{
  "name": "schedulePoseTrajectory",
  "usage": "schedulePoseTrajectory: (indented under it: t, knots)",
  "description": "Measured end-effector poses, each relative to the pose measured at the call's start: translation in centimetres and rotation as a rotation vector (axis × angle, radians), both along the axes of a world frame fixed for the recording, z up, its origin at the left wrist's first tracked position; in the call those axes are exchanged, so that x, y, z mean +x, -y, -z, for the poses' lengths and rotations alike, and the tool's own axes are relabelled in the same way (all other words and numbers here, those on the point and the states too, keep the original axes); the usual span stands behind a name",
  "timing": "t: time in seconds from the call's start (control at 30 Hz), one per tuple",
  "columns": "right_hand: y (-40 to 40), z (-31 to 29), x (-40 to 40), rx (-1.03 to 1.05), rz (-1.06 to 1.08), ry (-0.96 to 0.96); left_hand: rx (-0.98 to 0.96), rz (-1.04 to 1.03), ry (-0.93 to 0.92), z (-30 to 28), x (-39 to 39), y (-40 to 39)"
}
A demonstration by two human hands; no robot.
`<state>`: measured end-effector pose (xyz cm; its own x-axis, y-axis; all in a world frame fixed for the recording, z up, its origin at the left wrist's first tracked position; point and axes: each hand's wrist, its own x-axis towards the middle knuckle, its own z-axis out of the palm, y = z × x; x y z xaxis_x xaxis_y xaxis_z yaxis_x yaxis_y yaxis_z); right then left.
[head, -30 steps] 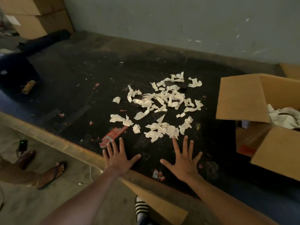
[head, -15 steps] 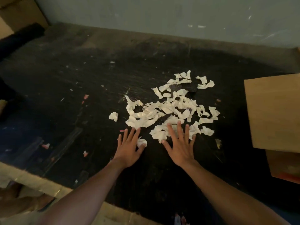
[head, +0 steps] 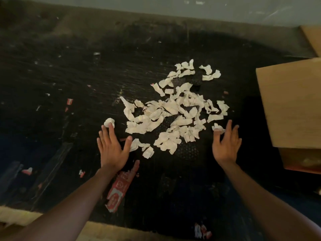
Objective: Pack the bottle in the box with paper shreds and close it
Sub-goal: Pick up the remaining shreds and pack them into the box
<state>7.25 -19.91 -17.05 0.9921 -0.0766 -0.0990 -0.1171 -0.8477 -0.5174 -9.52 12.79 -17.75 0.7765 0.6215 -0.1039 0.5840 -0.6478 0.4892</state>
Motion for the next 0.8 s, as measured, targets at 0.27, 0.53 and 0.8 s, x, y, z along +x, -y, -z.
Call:
schedulePoseTrajectory:
  t: [0.27, 0.53, 0.8]
  knots:
    - [-5.8, -0.9, -3.5, 0.141, -0.391, -0.097, -0.152, 0.369, 0.085, -0.8, 3.9, 2.3]
    - [-6.4, -0.5, -5.5, 0.274, 0.011, 0.047, 0.15, 0.441, -0.065, -0.4, 0.3, -0.4]
    - [-10.1, -1.6, -6.1, 0.356, -0.289, -0.05, -0.29, 0.099, 0.147, -1.9, 6.7, -1.2]
